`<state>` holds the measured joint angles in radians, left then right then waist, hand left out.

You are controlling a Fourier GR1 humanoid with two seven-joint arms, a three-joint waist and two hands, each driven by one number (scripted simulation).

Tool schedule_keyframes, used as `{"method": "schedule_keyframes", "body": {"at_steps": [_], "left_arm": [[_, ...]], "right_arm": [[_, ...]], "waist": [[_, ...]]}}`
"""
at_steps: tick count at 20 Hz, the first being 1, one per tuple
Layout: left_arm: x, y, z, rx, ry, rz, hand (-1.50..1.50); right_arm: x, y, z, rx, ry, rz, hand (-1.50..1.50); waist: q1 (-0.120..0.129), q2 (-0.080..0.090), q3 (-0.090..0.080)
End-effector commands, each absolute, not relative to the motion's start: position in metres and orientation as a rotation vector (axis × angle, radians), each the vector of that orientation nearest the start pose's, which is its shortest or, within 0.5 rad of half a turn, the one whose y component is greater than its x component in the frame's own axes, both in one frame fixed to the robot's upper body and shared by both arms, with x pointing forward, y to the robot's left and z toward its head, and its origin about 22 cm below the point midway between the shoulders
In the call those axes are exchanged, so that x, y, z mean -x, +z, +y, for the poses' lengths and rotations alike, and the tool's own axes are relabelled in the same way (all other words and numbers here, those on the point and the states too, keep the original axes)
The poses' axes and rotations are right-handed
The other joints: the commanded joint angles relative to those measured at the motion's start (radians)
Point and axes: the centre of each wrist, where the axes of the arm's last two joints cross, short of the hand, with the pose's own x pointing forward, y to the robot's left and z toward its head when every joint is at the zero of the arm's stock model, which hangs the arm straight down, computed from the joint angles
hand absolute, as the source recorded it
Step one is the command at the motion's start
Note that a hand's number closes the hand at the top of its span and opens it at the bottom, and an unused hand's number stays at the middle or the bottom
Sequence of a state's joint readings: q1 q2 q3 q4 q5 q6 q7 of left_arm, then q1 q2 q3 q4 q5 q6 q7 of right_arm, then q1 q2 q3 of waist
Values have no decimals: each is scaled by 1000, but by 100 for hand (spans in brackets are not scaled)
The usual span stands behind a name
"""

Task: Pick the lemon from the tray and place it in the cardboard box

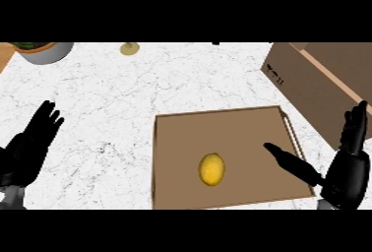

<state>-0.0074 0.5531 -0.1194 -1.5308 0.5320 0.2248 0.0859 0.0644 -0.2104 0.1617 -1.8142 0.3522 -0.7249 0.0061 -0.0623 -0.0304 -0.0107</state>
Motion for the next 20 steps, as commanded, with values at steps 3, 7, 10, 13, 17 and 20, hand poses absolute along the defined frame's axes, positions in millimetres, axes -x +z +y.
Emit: {"method": "schedule_keyframes", "body": {"at_steps": [3, 7, 10, 13, 17, 20], "left_arm": [[-244, 49, 326, -90, 67, -1442, 0], [-243, 51, 331, -104, 64, -1445, 0], [-244, 51, 331, -81, 62, -1443, 0], [-242, 50, 326, -67, 36, -1437, 0], [-244, 51, 324, -72, 29, -1451, 0], [-247, 49, 316, -37, 13, -1454, 0]], "right_arm": [[-169, 8, -226, 915, 202, -1538, -150], [-150, 3, -226, 945, 355, -1314, -150], [-146, 10, -214, 962, 425, -1183, -150], [-150, 26, -194, 941, 454, -1039, -150], [-156, 63, -159, 924, 469, -918, -150], [-168, 92, -127, 891, 466, -842, -150]], "waist": [[23, 20, -7], [36, 30, -9], [53, 33, -8], [73, 35, -5], [83, 31, -1], [86, 35, 3]]}}
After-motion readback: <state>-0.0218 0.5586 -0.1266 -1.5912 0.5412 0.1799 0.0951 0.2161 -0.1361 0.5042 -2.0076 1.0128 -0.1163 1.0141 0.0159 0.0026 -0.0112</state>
